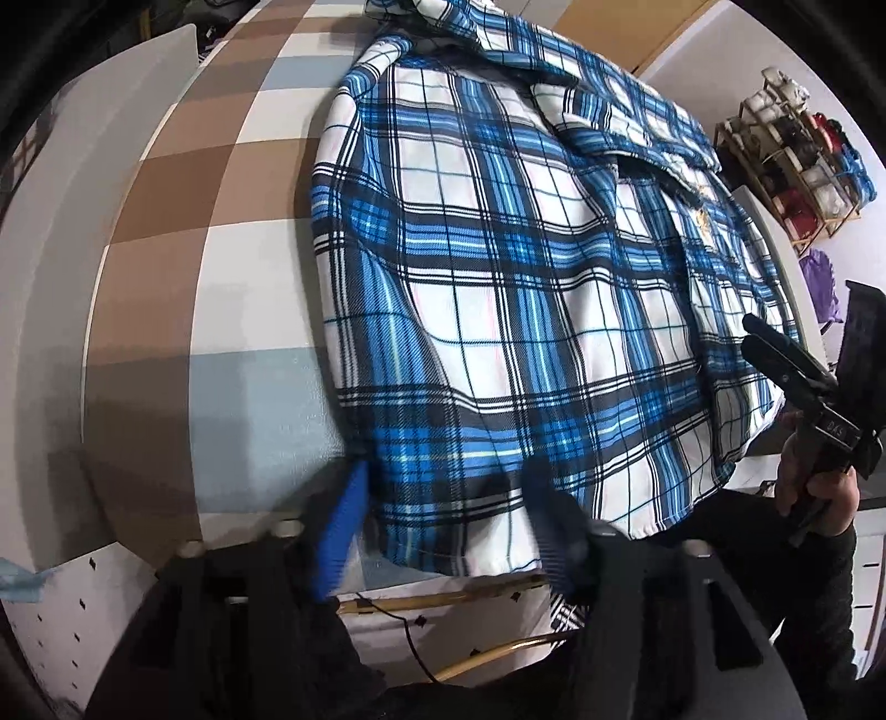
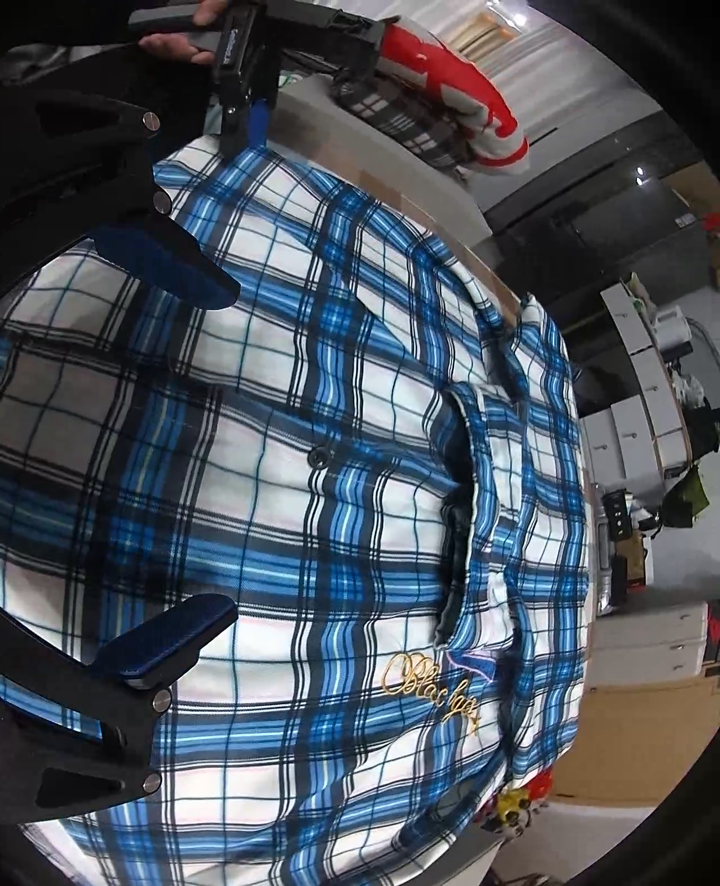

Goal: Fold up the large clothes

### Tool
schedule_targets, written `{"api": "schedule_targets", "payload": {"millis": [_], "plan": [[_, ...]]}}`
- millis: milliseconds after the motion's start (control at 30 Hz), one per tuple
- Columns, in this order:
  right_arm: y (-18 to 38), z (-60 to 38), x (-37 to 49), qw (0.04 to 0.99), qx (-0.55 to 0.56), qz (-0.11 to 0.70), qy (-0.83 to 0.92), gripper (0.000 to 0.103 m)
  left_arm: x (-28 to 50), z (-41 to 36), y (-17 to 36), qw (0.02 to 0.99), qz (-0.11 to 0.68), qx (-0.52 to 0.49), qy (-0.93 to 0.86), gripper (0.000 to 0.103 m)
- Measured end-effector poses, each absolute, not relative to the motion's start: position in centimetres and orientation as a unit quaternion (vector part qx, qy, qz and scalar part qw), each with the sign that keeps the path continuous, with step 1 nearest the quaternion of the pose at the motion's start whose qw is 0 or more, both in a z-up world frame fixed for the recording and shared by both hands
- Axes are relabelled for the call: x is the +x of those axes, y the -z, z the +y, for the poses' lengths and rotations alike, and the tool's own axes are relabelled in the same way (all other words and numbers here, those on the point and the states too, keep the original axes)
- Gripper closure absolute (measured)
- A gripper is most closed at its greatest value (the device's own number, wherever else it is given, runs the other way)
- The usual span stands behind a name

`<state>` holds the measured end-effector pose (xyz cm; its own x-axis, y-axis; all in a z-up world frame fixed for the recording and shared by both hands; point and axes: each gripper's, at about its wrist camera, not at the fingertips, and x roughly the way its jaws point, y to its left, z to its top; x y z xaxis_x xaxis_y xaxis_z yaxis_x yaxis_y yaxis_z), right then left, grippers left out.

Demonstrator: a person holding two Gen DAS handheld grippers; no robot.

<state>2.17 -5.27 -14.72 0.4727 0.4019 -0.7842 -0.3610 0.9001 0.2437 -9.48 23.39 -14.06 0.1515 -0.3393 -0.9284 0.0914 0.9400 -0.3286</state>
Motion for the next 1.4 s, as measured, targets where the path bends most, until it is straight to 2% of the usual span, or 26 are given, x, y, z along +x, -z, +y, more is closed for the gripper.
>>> {"api": "schedule_targets", "payload": {"millis": [100,233,300,367,733,767,900,967,1133,1267,1400], "plan": [[14.6,-4.7,1.6,0.859,0.011,0.458,-0.229,0.0,-9.7,23.4,12.9,0.749,0.63,-0.124,0.16,0.063],[14.7,-4.2,1.2,0.857,0.001,0.458,-0.236,0.0,-9.9,23.5,10.8,0.755,0.587,-0.193,0.219,0.061],[14.6,-4.0,1.2,0.857,0.002,0.457,-0.236,0.0,-9.9,24.2,11.0,0.753,0.592,-0.211,0.196,0.044],[14.6,-4.1,1.2,0.857,0.005,0.458,-0.235,0.0,-10.1,25.1,11.8,0.742,0.602,-0.232,0.185,0.044],[14.2,-4.6,1.3,0.856,0.028,0.455,-0.242,0.0,-11.9,24.4,13.9,0.759,0.638,-0.106,0.076,0.043],[14.2,-4.5,1.2,0.857,0.026,0.453,-0.242,0.0,-11.9,24.2,13.9,0.763,0.633,-0.105,0.079,0.037],[13.9,-4.1,0.9,0.859,0.02,0.448,-0.248,0.0,-11.4,23.5,14.1,0.765,0.624,-0.129,0.093,0.027],[13.9,-4.0,0.8,0.859,0.018,0.447,-0.25,0.0,-11.0,23.4,14.1,0.762,0.622,-0.151,0.099,0.026],[13.8,-3.9,0.8,0.858,0.019,0.447,-0.253,0.0,-9.8,24.7,14.0,0.73,0.592,-0.299,0.162,0.026],[13.8,-4.1,0.8,0.858,0.023,0.446,-0.253,0.0,-9.3,23.9,11.7,0.756,0.535,-0.301,0.226,0.026],[13.9,-4.3,1.0,0.856,0.03,0.449,-0.254,0.0,-9.3,22.5,10.3,0.778,0.515,-0.252,0.256,0.026]]}}
